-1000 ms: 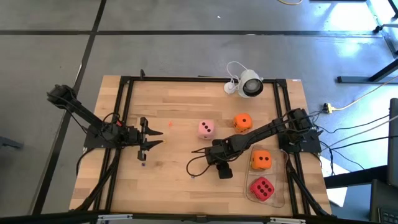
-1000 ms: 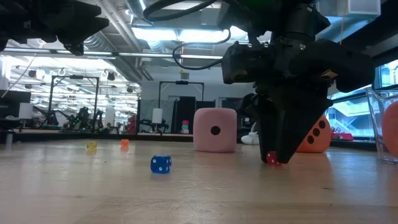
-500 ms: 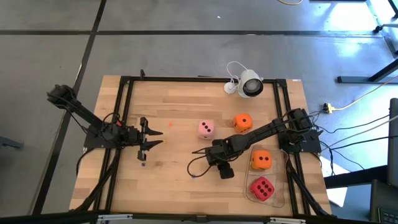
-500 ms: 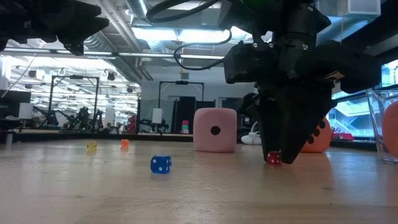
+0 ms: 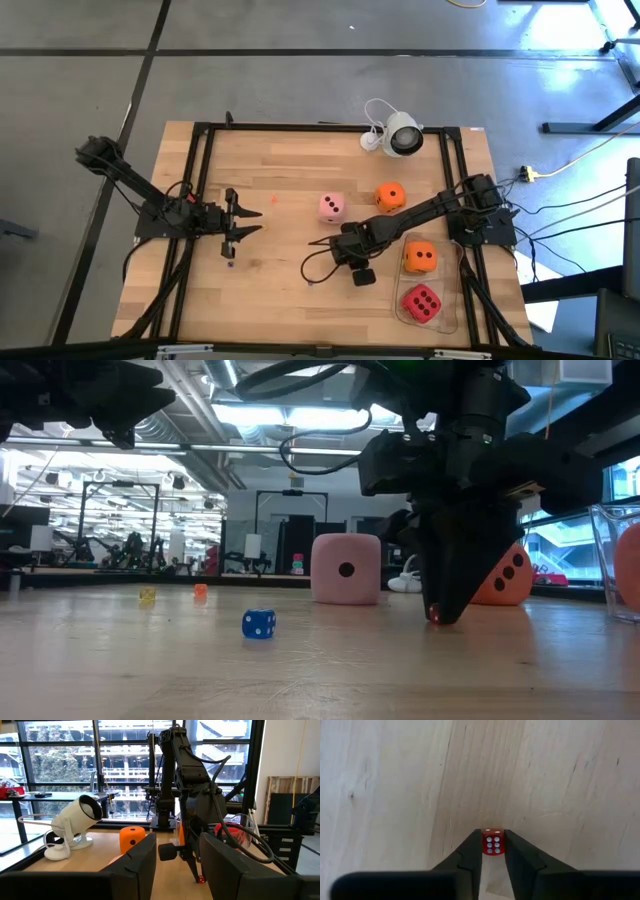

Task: Pick & Place Dice
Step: Put the small red die into the transparent container

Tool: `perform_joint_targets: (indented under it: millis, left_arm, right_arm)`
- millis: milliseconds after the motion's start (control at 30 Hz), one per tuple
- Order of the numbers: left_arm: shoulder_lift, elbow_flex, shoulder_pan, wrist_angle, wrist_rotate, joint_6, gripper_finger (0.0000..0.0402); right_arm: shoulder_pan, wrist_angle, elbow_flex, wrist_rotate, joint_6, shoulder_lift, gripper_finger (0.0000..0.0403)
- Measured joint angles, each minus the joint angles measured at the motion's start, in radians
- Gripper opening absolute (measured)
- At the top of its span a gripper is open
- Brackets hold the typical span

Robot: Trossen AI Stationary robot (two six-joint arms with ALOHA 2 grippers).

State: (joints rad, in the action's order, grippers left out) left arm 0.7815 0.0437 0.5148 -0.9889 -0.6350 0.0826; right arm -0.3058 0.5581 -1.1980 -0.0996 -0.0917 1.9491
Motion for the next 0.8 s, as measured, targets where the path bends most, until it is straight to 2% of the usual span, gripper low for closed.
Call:
perform_joint_targets:
  millis: [100,433,800]
  left_arm:
    - [0.000,0.000,0.000,0.000,0.000,0.000,0.0143]
    - [0.000,0.000,0.000,0.000,0.000,0.000,0.0143]
    - [0.000,0.000,0.000,0.003,-0.002,0.000,0.0143]
  right_arm:
    - [-0.001,0.000,0.000,0.009,0.000,-0.001,0.0050]
    - [-0.004,-0.009,-0.001,0.012,0.000,-0.001,0.0059]
    - [-0.026,0.032,-0.120,0.010,0.019,-0.043,0.0051]
